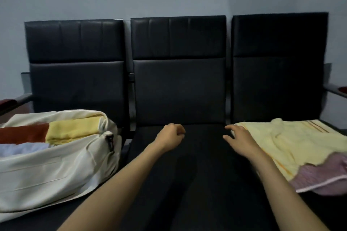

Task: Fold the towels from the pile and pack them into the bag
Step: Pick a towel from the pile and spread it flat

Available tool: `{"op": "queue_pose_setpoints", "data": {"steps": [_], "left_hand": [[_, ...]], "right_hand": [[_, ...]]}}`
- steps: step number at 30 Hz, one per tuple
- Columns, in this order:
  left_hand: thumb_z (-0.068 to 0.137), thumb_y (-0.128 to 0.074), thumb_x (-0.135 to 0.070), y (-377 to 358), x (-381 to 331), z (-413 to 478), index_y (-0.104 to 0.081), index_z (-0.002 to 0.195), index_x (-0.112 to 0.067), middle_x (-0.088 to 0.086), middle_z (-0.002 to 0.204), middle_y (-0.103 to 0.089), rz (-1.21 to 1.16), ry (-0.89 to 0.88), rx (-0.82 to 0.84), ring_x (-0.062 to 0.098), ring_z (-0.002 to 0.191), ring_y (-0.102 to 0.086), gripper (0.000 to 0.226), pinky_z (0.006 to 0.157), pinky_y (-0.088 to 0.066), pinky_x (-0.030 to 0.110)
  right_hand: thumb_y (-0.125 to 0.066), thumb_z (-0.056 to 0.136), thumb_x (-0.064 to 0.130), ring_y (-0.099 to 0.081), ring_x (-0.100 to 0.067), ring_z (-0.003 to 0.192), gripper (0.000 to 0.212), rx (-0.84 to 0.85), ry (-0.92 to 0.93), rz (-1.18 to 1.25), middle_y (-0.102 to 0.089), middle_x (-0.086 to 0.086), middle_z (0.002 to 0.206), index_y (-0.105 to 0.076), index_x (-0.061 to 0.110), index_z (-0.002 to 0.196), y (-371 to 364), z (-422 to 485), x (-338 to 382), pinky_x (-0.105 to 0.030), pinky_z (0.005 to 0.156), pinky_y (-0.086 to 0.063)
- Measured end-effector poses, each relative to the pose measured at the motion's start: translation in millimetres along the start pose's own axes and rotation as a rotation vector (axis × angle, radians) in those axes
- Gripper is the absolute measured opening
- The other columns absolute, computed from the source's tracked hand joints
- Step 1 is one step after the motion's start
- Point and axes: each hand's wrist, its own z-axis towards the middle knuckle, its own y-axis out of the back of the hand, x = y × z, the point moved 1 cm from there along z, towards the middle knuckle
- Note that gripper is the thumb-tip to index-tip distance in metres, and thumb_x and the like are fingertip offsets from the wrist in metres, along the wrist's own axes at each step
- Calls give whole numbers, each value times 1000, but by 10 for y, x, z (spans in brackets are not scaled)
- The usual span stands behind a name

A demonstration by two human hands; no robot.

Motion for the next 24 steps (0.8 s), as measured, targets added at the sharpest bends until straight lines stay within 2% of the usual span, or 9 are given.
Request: {"op": "queue_pose_setpoints", "data": {"steps": [5,9,13,18,22,24], "left_hand": [[94,-55,-22,-711,-737,228,-63,118,-19,3,119,-63,-53,-88,167,18,108,-59,25,91,-51,33],[94,-55,-19,-1213,-1187,348,-60,123,-15,5,122,-61,-84,-141,288,19,112,-57,29,95,-49,33],[93,-55,-20,-1659,-1521,476,-57,129,-9,11,128,-58,-88,-162,372,25,119,-54,38,101,-45,35],[94,-51,-16,-2123,-1795,561,-43,142,-12,13,137,-52,-116,-168,449,27,123,-50,49,101,-41,32],[91,-49,-13,-2376,-1839,604,-58,124,-12,15,129,-52,-49,-206,495,32,120,-49,35,102,-41,36],[92,-49,-15,-2434,-1823,635,-58,127,-12,12,133,-47,-28,-207,503,28,123,-46,37,106,-37,33]], "right_hand": [[-57,94,28,-46,-34,122,38,-124,-243,-5,-51,-15,133,-54,14,130,301,-135,-966,-39,98,-41],[-56,95,27,-44,-36,123,41,-145,-376,16,-46,-18,135,-49,13,133,367,-171,-1370,-40,99,-40],[-54,94,12,-38,-34,126,47,-277,-374,123,-40,-18,138,-42,10,139,217,-306,-1617,-43,104,-37],[-58,93,12,-35,-31,127,48,-337,-383,115,-41,-16,136,-43,7,138,76,-341,-1867,-44,103,-37],[-55,95,14,-38,-30,121,37,-401,-410,53,-48,-16,127,-49,5,130,74,-296,-1987,-41,98,-37],[-51,96,13,-40,-31,116,24,-415,-406,38,-51,-18,120,-57,4,119,66,-296,-2039,-40,93,-37]]}}
